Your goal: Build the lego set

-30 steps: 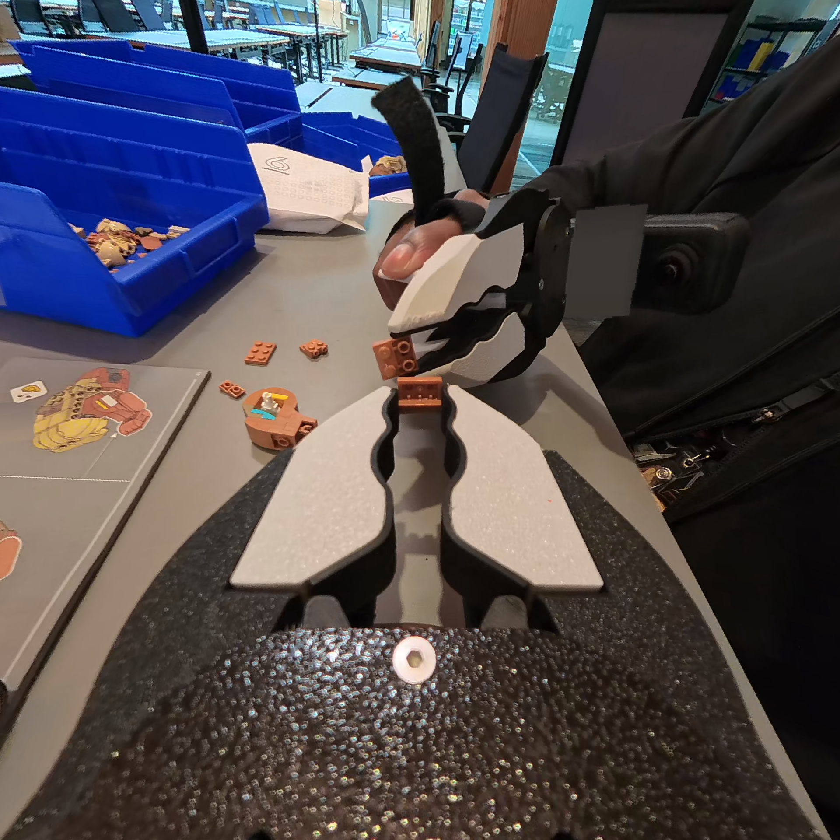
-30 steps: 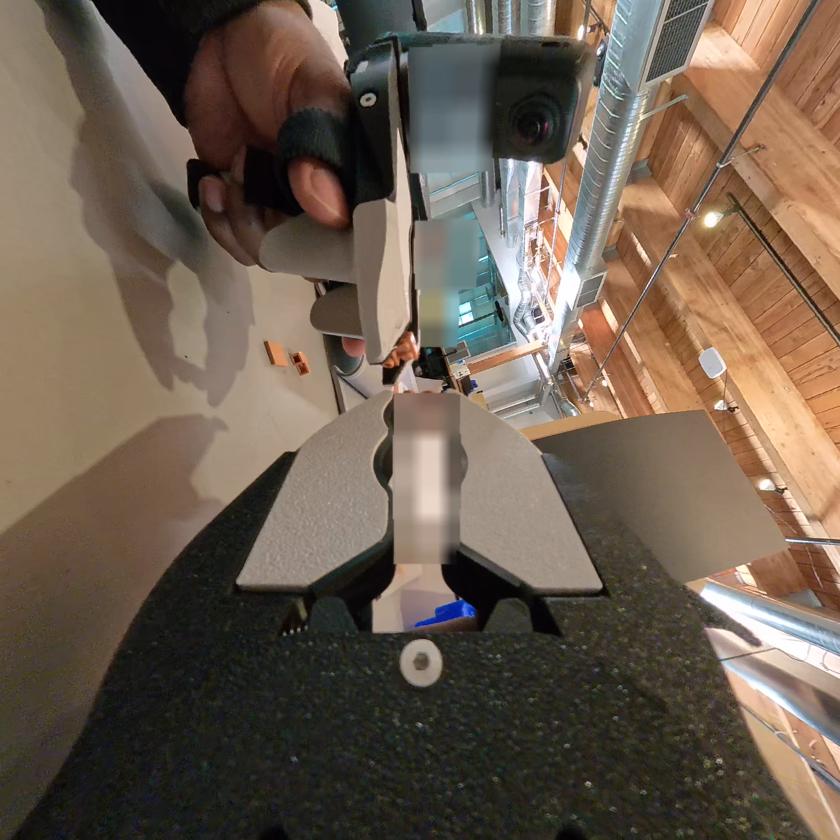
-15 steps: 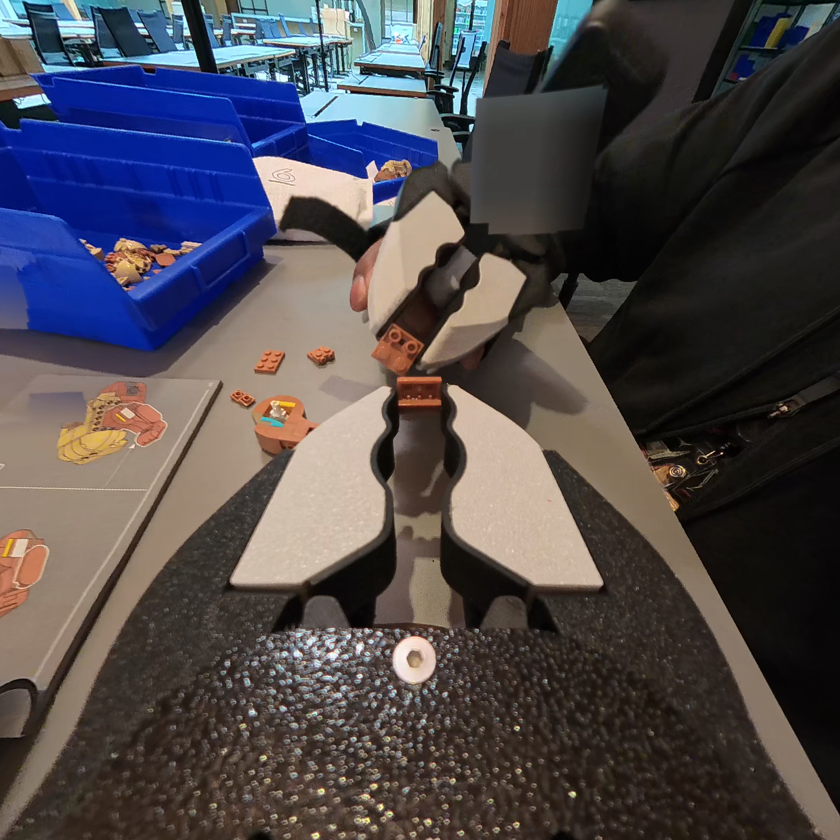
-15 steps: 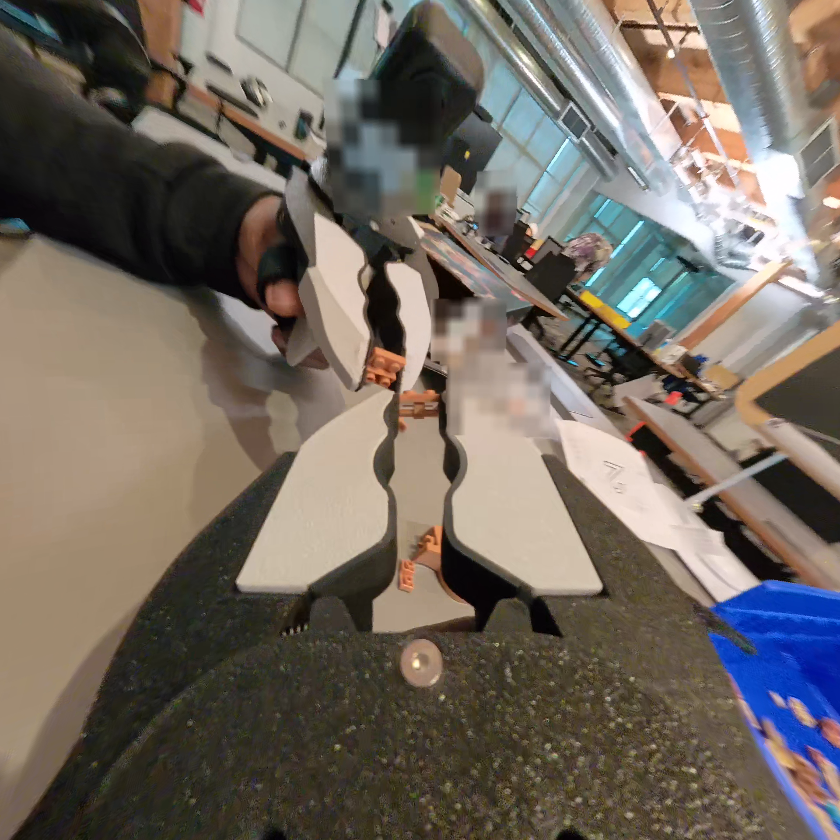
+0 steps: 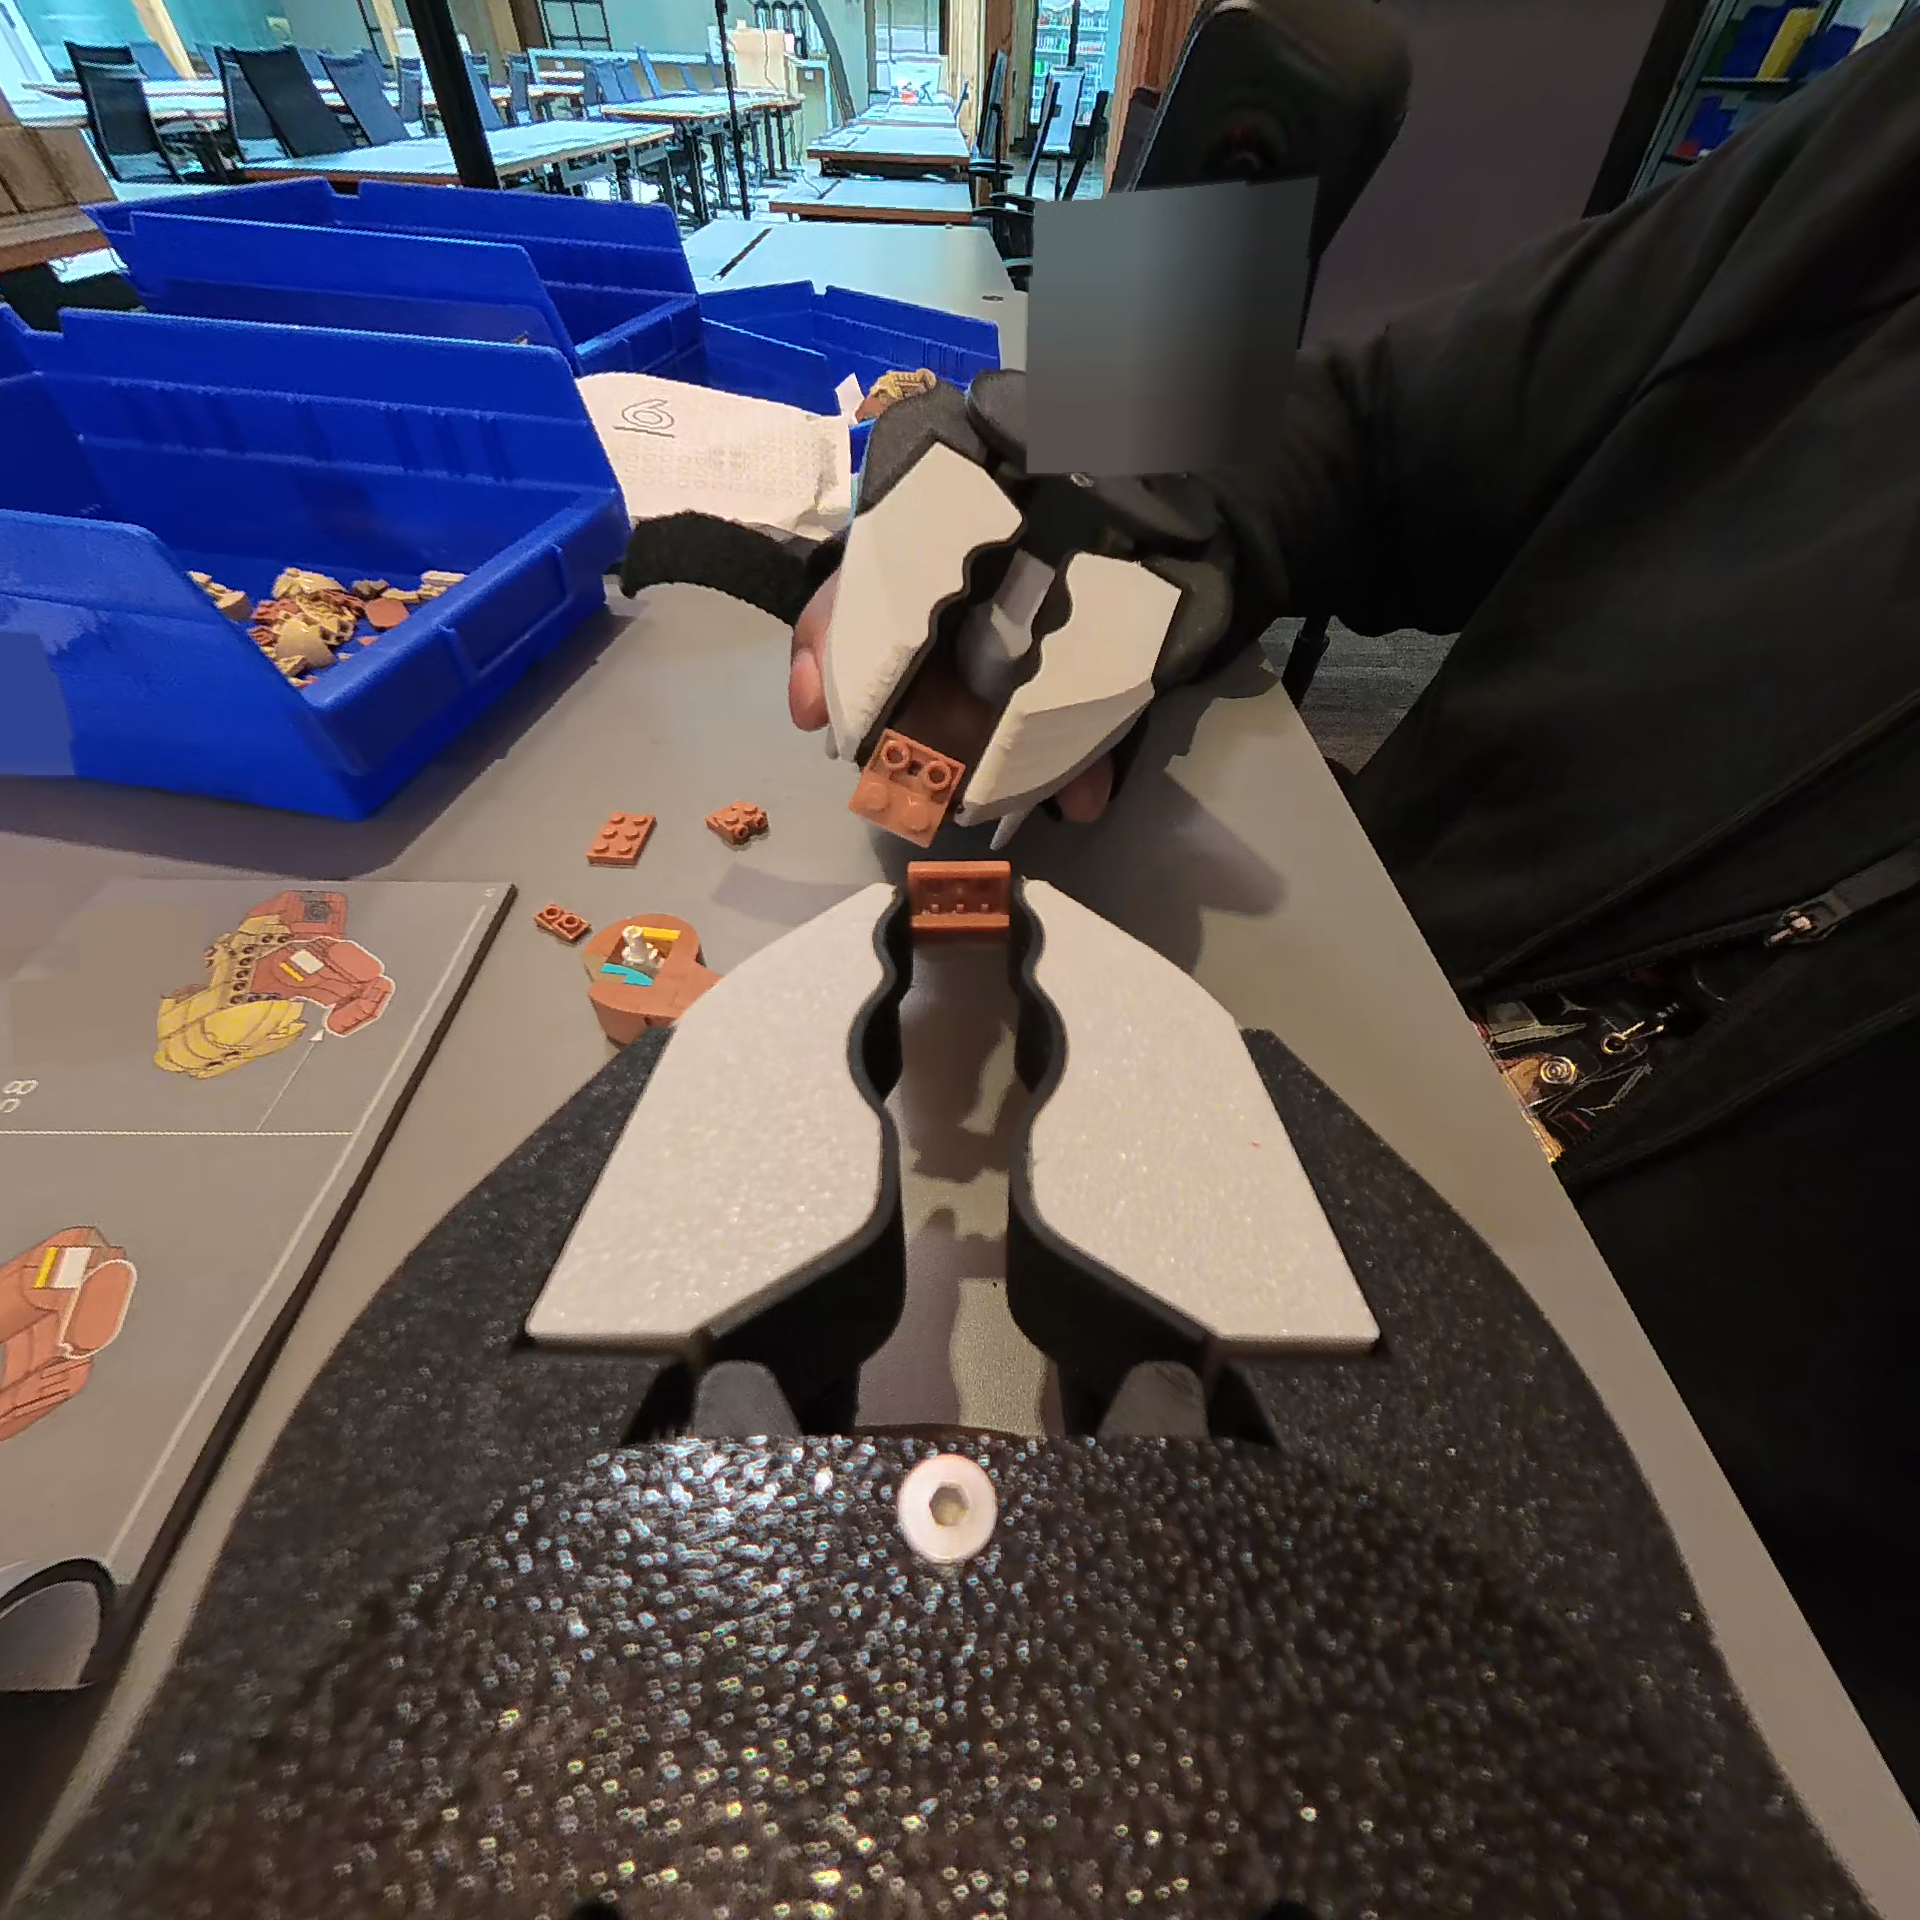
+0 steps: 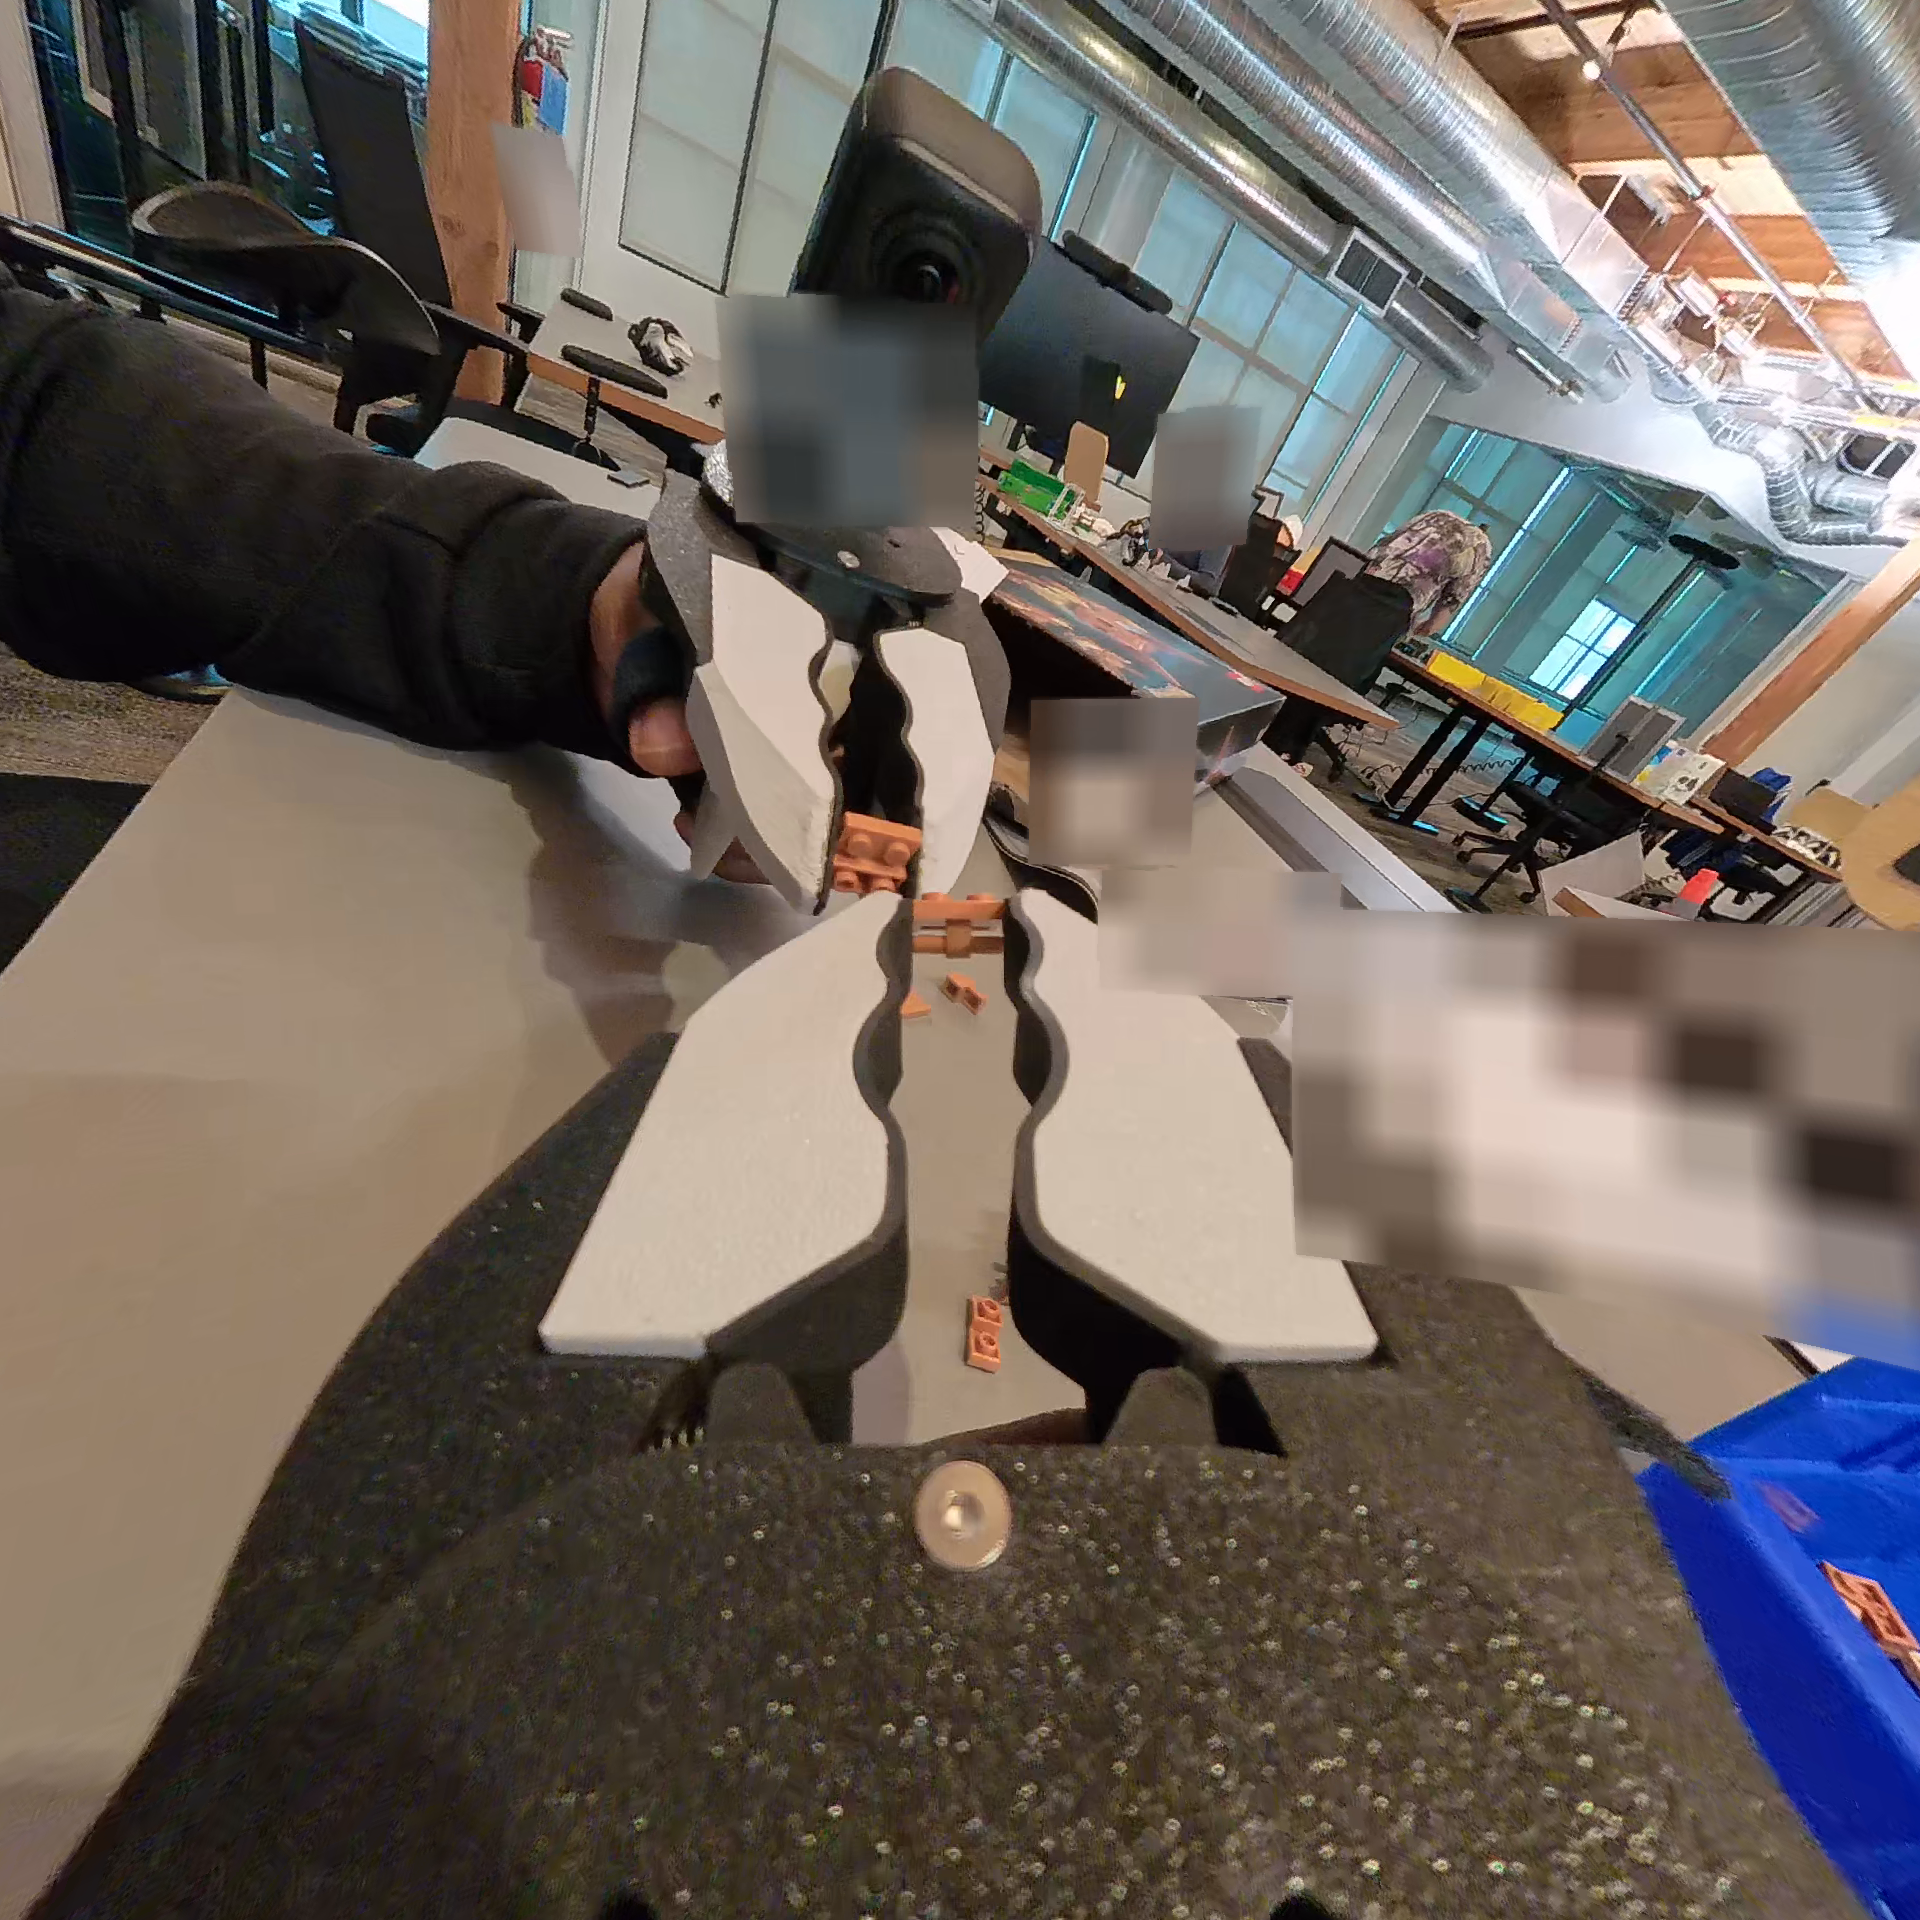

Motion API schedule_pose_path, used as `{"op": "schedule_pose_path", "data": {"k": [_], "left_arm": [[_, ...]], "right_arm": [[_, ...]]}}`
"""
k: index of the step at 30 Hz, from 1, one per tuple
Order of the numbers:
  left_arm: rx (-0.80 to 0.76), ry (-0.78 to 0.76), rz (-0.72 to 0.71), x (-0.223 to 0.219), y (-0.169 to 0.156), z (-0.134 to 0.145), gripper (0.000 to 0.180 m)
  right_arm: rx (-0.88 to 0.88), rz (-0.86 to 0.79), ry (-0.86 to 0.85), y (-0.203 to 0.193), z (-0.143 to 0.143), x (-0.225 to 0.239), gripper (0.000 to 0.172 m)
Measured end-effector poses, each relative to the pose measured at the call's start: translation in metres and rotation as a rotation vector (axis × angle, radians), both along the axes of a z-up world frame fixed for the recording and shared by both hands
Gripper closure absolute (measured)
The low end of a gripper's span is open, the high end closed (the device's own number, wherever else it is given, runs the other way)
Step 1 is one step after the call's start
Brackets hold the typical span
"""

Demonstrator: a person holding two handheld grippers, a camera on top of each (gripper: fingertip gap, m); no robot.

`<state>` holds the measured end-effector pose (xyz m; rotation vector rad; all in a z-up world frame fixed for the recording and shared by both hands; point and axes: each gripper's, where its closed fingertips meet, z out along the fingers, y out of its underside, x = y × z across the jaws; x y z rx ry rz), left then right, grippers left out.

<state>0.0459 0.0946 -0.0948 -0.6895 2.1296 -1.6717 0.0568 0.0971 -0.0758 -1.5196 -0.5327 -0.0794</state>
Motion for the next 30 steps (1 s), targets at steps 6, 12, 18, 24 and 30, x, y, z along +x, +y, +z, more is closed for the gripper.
{"op": "schedule_pose_path", "data": {"k": [6,12,18,24,30], "left_arm": [[0.0,-0.004,-0.001,-0.0002,-0.0005,0.0007,0.164],[0.0,-0.008,-0.001,-0.0002,-0.0007,0.0013,0.164],[-0.001,-0.013,0.0,-0.0001,-0.0008,0.0024,0.164],[0.001,-0.013,0.0,0.0001,-0.0011,0.0022,0.164],[0.036,-0.042,0.03,0.0028,0.003,0.0034,0.164]], "right_arm": [[0.0,0.002,-0.001,-0.0002,-0.0002,-0.0007,0.156],[-0.001,0.004,0.0,-0.0002,-0.0003,-0.0009,0.156],[-0.005,0.008,0.005,-0.0001,-0.0009,-0.0014,0.156],[-0.007,0.013,0.008,-0.0002,-0.0012,-0.0017,0.156],[-0.024,0.033,-0.011,-0.0002,-0.0052,-0.0046,0.156]]}}
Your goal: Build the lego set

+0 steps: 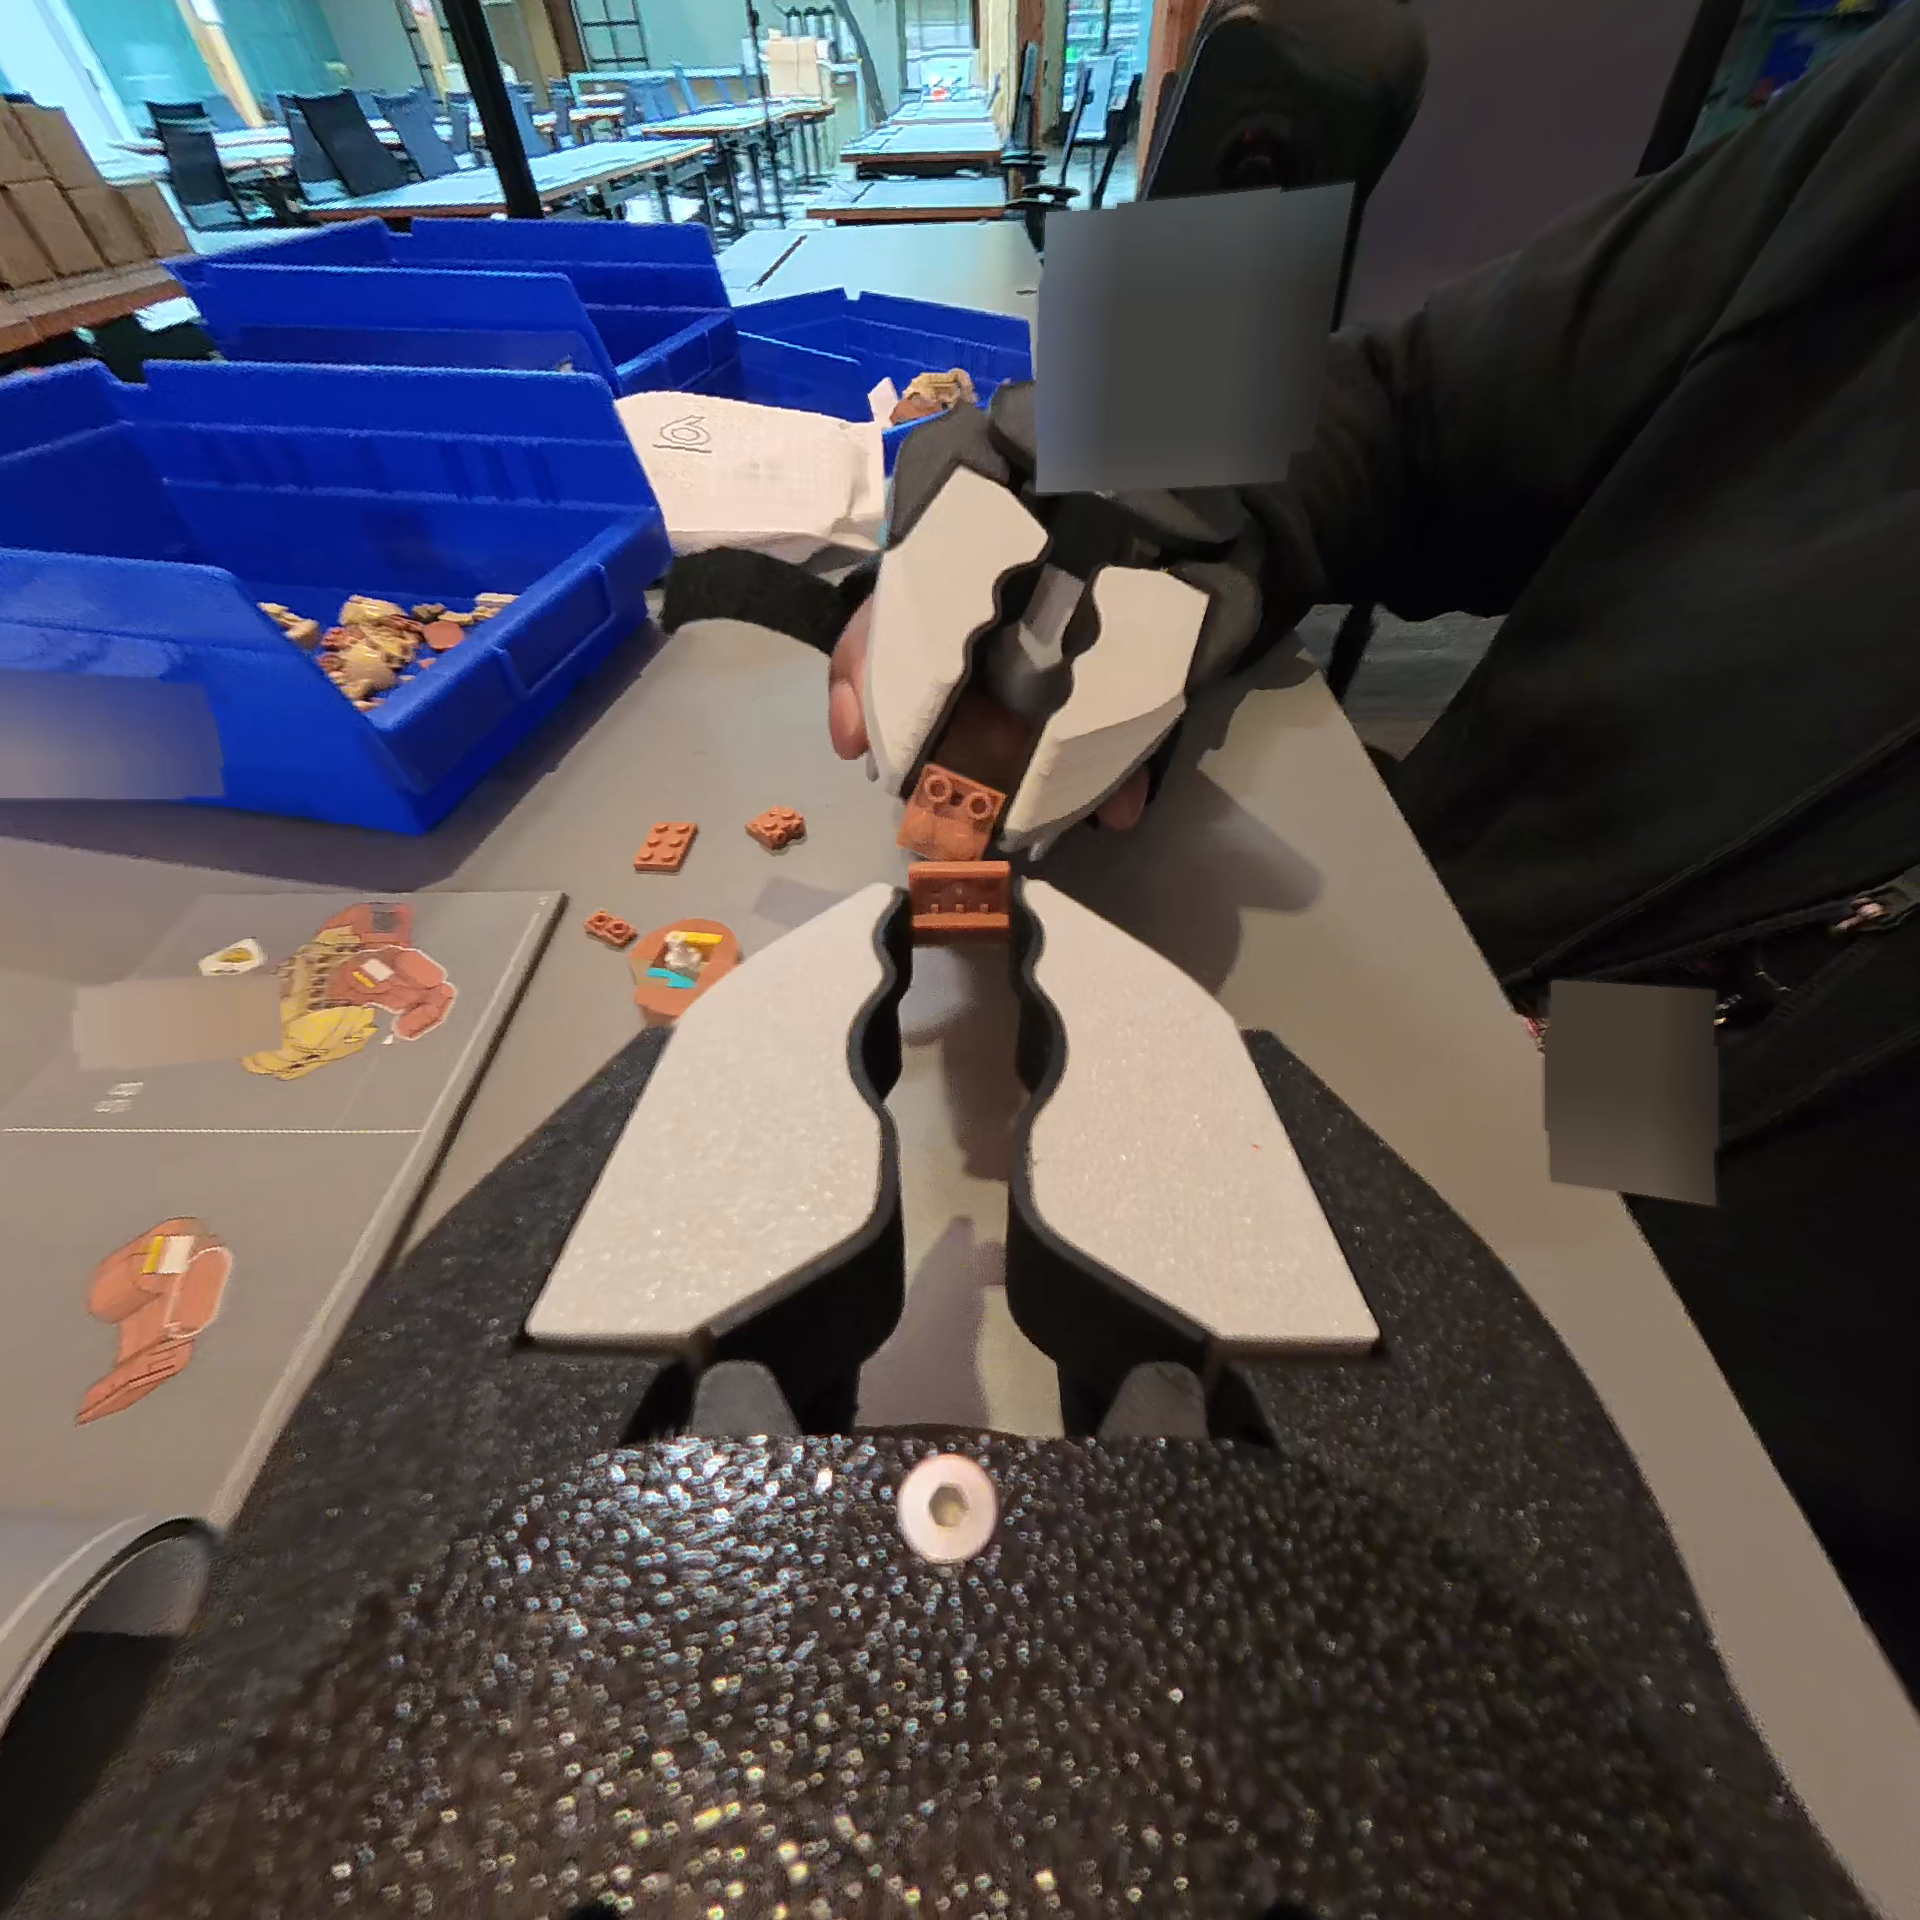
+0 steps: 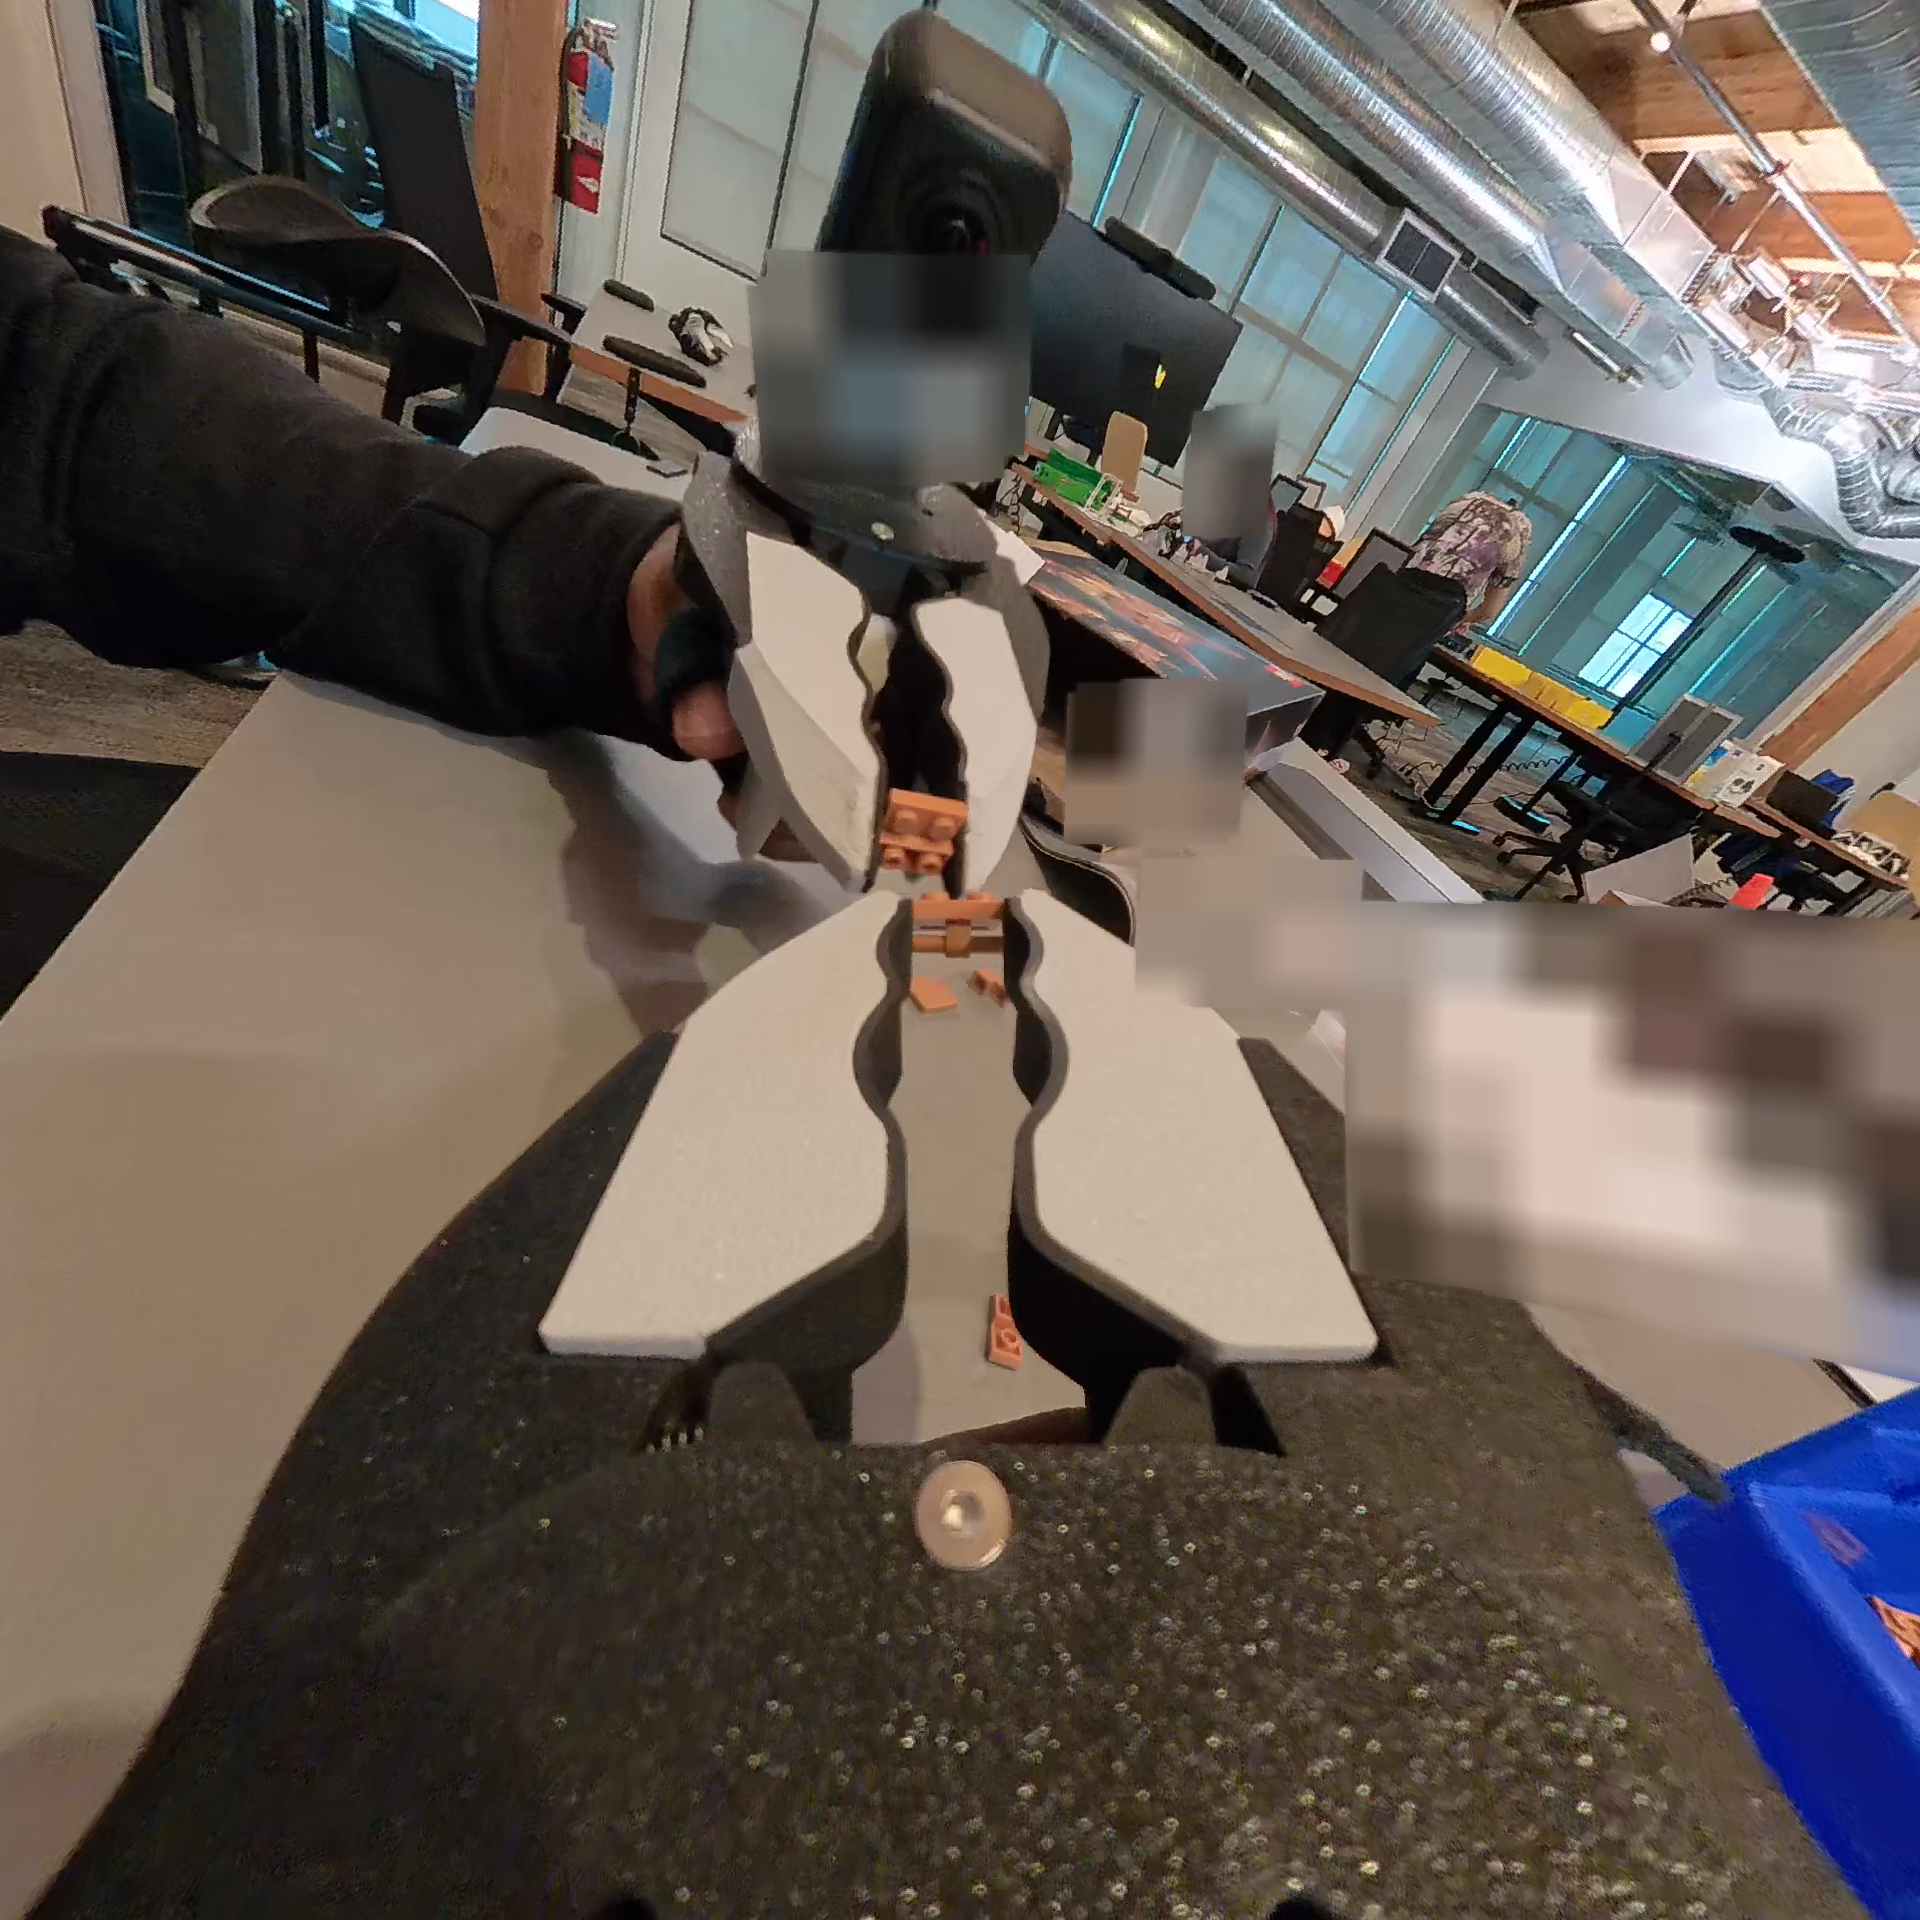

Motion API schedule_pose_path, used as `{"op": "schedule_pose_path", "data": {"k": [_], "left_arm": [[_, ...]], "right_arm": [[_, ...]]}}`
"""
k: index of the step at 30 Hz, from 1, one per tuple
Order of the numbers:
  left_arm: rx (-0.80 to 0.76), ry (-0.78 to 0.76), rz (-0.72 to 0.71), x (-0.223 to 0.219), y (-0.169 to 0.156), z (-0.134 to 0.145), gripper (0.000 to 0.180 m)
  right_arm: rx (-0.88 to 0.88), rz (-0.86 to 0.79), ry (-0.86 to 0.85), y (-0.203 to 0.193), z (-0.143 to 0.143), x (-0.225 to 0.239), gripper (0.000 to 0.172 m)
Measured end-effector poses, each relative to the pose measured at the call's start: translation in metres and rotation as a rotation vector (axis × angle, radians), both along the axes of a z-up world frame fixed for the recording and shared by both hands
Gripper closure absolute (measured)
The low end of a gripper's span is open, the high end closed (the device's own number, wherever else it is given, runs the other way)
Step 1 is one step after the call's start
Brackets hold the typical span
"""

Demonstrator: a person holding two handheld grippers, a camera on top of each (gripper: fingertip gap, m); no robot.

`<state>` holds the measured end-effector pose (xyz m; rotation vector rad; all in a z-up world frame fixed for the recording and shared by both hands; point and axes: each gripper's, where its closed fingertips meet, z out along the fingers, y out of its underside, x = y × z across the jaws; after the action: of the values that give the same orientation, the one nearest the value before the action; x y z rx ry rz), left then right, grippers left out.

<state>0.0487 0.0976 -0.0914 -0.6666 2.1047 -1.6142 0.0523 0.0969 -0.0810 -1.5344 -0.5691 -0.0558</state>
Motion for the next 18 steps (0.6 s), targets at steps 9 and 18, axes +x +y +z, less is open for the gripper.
{"op": "schedule_pose_path", "data": {"k": [9,18], "left_arm": [[0.531,-0.262,0.155,0.009,0.029,-0.012,0.164],[0.798,-0.236,0.146,0.01,0.038,-0.044,0.164]], "right_arm": [[-0.23,0.07,-0.212,0.001,-0.048,-0.016,0.156],[-0.352,0.091,-0.207,0.0,-0.062,-0.015,0.155]]}}
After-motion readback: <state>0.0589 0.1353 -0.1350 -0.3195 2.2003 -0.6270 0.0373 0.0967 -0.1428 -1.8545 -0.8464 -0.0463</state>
